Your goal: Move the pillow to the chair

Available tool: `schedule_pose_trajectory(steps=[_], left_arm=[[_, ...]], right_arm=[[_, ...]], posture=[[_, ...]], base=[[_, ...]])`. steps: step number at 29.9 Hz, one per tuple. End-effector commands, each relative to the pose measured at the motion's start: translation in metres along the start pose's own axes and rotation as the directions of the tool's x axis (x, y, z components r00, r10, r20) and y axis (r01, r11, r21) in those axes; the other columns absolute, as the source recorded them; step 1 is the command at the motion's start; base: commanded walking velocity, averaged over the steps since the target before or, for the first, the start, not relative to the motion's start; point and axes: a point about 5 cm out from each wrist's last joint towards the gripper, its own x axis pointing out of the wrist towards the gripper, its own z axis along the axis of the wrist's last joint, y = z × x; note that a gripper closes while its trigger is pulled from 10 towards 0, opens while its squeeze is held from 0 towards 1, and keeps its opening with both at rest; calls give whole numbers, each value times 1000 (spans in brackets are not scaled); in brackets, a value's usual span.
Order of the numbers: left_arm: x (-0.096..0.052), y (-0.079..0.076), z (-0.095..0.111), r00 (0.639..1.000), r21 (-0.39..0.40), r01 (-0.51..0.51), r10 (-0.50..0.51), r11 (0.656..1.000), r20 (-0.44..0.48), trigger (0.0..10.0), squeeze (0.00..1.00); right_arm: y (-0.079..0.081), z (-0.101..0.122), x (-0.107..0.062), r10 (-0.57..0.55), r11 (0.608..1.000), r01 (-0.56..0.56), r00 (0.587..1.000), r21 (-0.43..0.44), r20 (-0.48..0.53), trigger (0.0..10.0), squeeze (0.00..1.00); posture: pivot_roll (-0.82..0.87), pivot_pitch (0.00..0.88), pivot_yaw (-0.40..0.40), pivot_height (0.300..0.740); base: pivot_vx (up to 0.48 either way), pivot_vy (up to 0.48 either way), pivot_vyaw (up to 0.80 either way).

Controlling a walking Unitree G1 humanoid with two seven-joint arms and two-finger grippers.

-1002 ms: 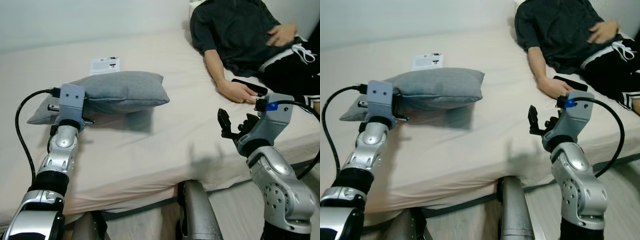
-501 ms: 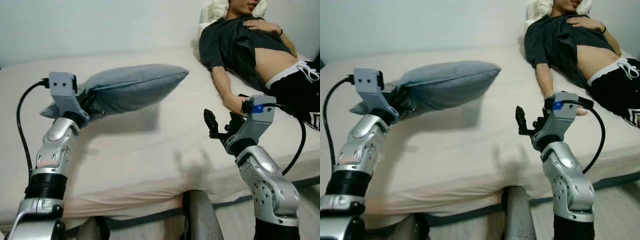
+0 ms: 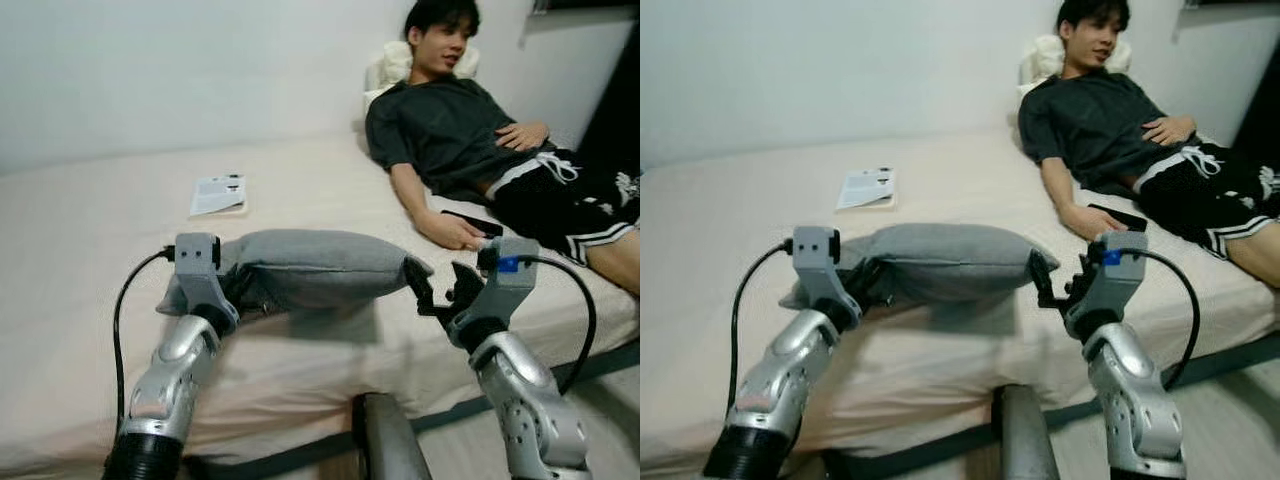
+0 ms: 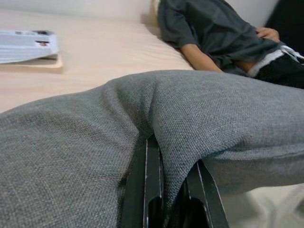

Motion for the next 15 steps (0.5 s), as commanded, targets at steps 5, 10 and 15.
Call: schedule_pose_trajectory(steps=[5, 10, 15], left_arm=[[-2, 1, 16, 997, -51, 0, 4, 999, 83, 10000, 0], [-3, 1, 14, 996, -86, 4, 3, 996, 85, 10000, 0], [-1, -1, 11, 998, -66, 7, -3, 998, 67, 10000, 0]], right_arm=[[4, -4, -1, 20, 1000, -19, 1000, -14, 15, 10000, 0], [5, -5, 4, 35, 999, -34, 999, -35, 23, 10000, 0], [2, -5, 4, 34, 999, -33, 999, -37, 26, 10000, 0]], posture=[[-122, 0, 32, 496], [-115, 0, 29, 521], [-114, 0, 29, 546]], base=[[0, 0, 0], [0, 0, 0], [0, 0, 0]])
